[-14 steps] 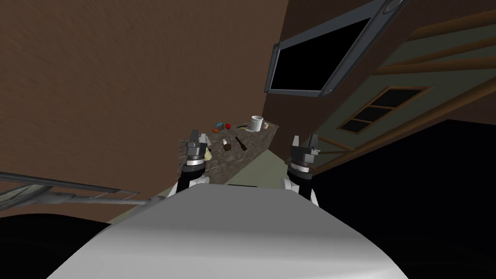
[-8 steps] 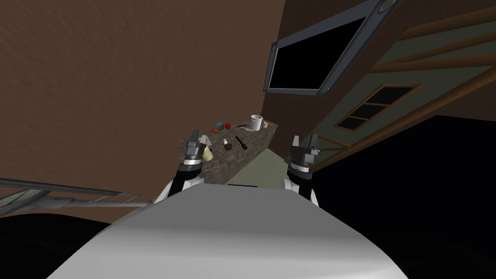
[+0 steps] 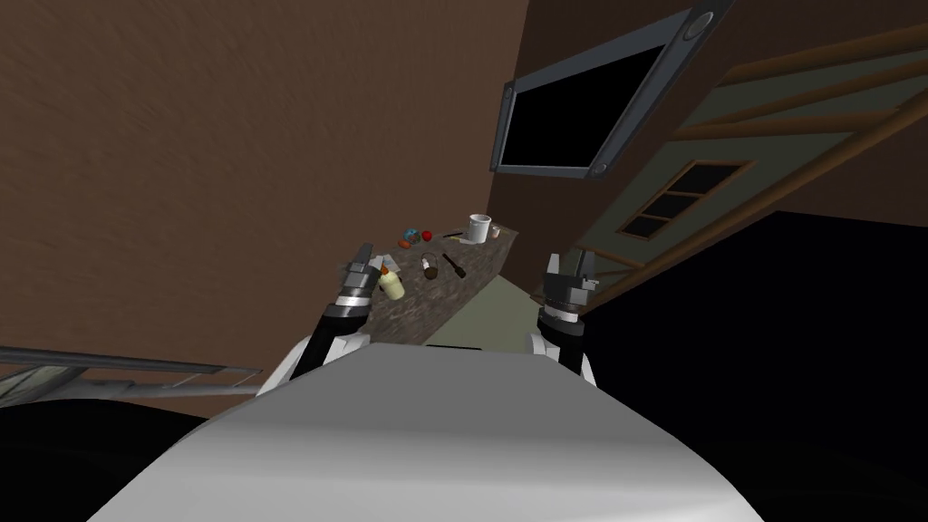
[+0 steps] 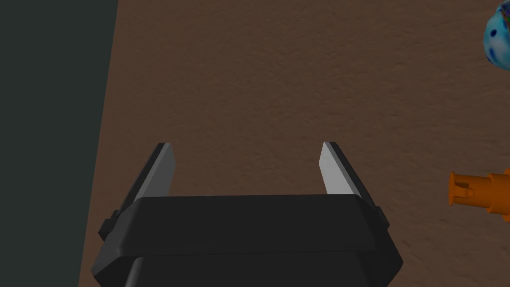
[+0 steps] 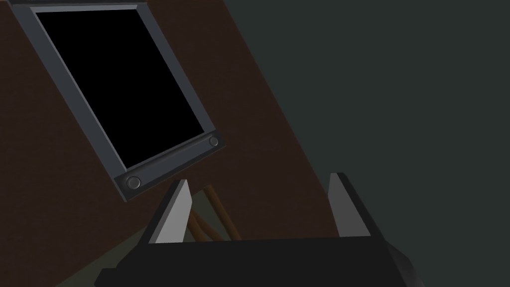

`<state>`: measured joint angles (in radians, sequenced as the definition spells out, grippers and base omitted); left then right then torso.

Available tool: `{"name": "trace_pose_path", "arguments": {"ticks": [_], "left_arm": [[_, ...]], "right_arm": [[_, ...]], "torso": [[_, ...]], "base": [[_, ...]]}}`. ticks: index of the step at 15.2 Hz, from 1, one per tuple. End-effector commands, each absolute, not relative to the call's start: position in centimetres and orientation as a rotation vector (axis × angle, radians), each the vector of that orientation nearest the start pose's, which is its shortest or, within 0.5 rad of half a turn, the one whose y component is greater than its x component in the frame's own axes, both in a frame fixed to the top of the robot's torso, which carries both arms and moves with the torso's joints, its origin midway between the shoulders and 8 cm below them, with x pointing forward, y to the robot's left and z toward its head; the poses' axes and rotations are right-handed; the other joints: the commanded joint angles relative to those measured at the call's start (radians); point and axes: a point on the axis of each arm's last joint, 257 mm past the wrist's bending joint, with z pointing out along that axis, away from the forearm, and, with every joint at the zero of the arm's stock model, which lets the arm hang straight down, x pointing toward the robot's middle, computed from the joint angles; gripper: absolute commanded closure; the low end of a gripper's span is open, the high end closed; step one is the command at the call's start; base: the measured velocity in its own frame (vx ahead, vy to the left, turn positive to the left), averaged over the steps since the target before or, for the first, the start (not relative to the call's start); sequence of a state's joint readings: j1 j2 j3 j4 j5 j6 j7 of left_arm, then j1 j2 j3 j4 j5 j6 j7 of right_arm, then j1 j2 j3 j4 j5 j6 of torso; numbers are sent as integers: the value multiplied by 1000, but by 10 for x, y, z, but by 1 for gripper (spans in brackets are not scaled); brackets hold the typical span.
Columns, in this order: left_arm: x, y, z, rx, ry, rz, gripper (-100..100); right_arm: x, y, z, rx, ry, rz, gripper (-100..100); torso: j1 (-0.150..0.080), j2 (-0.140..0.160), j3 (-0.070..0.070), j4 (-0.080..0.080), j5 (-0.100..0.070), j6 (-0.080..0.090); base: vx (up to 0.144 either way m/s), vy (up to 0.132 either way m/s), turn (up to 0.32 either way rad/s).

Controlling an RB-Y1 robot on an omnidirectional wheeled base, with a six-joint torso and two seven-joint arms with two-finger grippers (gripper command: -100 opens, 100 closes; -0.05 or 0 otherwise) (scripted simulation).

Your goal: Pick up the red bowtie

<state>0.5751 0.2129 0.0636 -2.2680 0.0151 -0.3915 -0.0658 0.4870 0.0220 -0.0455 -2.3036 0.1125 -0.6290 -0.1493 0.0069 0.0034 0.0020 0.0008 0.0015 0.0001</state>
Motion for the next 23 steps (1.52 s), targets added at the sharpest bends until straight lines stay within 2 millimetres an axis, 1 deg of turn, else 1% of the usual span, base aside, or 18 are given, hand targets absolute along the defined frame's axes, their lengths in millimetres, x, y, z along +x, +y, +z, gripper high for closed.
{"name": "trace_pose_path", "arguments": {"ticks": [1,2,7,8,9,10,11,12,13,14,15,16,17,19,20,23], "left_arm": [[358,306,-31,-646,954,-1093,-100],[359,307,-33,-652,958,-1090,-100],[364,328,-46,-715,1034,-1040,-100],[366,330,-51,-732,1046,-1031,-100],[366,330,-51,-732,1046,-1031,-100],[367,337,-56,-756,1069,-1014,-100],[368,338,-58,-764,1075,-1009,-100],[368,344,-60,-780,1090,-996,-100],[369,346,-65,-796,1102,-987,-100],[369,346,-66,-799,1103,-985,-100],[369,354,-70,-824,1123,-968,-100],[370,355,-74,-836,1131,-961,-100],[369,361,-76,-853,1144,-950,-100],[370,364,-83,-875,1158,-936,-100],[369,371,-87,-901,1175,-920,-100],[369,381,-100,-956,1207,-886,-100]], "right_arm": [[316,-271,60,511,525,1369,0],[316,-271,60,511,525,1369,0],[316,-271,60,511,525,1369,0],[316,-271,60,511,525,1369,0],[316,-271,60,511,525,1369,0],[316,-271,60,511,525,1369,0],[316,-271,60,511,525,1369,0],[316,-271,60,511,525,1369,0],[316,-271,60,511,525,1369,0],[316,-271,60,511,525,1369,0],[316,-271,60,511,525,1369,0],[316,-271,60,511,525,1369,0],[316,-271,60,511,525,1369,0],[316,-271,60,511,525,1369,0],[316,-271,60,511,525,1369,0],[316,-271,60,511,525,1369,0]], "torso": [[0,0,0,0,0,0],[0,0,0,0,0,0],[1,-1,0,0,0,0],[2,0,0,0,0,0],[2,0,0,0,0,0],[0,-1,-1,0,0,0],[0,-2,-1,0,0,0],[-1,-2,-1,0,0,0],[-1,-2,-1,0,0,0],[-1,-2,-1,0,0,0],[-1,-2,-1,-1,0,0],[-1,-2,-1,-1,0,0],[-1,-2,-1,-1,0,0],[-1,-2,-1,0,0,0],[-2,-3,-1,-1,0,0],[-2,-3,-2,-1,0,0]], "base": [[-44,86,-104],[-40,82,-87],[-43,91,-98],[-45,106,-93],[-26,72,-21],[-25,62,-74],[-27,63,-104],[-29,69,-126],[-28,72,-117],[-20,57,-44],[-25,64,-97],[-29,70,-106],[-37,74,-143],[-24,62,-91],[-15,47,-98],[-13,51,-140]]}}
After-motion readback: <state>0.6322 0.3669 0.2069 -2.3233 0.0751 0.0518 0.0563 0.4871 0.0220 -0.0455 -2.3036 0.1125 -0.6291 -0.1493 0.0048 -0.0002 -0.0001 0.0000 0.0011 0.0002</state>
